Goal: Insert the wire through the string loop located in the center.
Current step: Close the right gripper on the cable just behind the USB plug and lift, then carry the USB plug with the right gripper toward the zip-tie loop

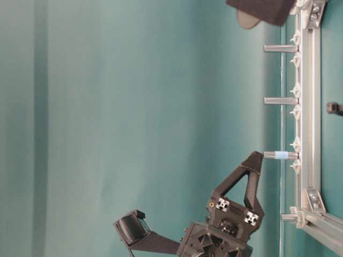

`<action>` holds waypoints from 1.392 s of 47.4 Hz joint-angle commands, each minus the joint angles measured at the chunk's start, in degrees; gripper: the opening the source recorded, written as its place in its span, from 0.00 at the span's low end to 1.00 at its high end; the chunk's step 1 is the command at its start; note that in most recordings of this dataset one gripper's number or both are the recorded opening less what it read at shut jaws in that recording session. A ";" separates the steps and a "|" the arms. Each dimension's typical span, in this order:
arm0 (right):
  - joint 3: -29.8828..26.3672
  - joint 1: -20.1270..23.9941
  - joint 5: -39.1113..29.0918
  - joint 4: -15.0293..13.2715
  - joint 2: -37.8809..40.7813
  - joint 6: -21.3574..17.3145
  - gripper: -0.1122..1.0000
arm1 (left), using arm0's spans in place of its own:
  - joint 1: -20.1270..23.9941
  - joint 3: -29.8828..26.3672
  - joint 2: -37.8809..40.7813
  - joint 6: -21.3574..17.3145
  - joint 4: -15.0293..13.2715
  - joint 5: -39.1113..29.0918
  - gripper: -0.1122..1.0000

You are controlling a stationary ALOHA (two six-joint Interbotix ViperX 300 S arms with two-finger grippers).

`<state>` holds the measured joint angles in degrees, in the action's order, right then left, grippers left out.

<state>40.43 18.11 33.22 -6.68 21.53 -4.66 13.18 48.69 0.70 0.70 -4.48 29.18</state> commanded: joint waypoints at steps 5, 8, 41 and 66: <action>-0.53 0.09 -0.53 -0.09 -1.58 0.09 0.16 | -0.26 -0.44 -1.41 0.44 0.18 0.18 0.10; -0.44 0.09 -0.88 -0.18 -1.93 0.09 0.16 | -0.26 -0.44 -1.41 0.44 0.18 0.18 0.10; 0.97 0.18 -5.27 -0.18 -12.92 0.18 0.16 | -0.79 -0.44 -1.49 0.44 0.18 0.18 0.10; 1.23 0.09 -8.00 -0.18 -15.73 0.26 0.16 | -1.49 -0.44 -1.41 0.44 0.18 0.18 0.10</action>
<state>42.01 18.11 24.87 -6.68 7.56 -4.48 11.95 48.69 0.70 0.62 -4.48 29.18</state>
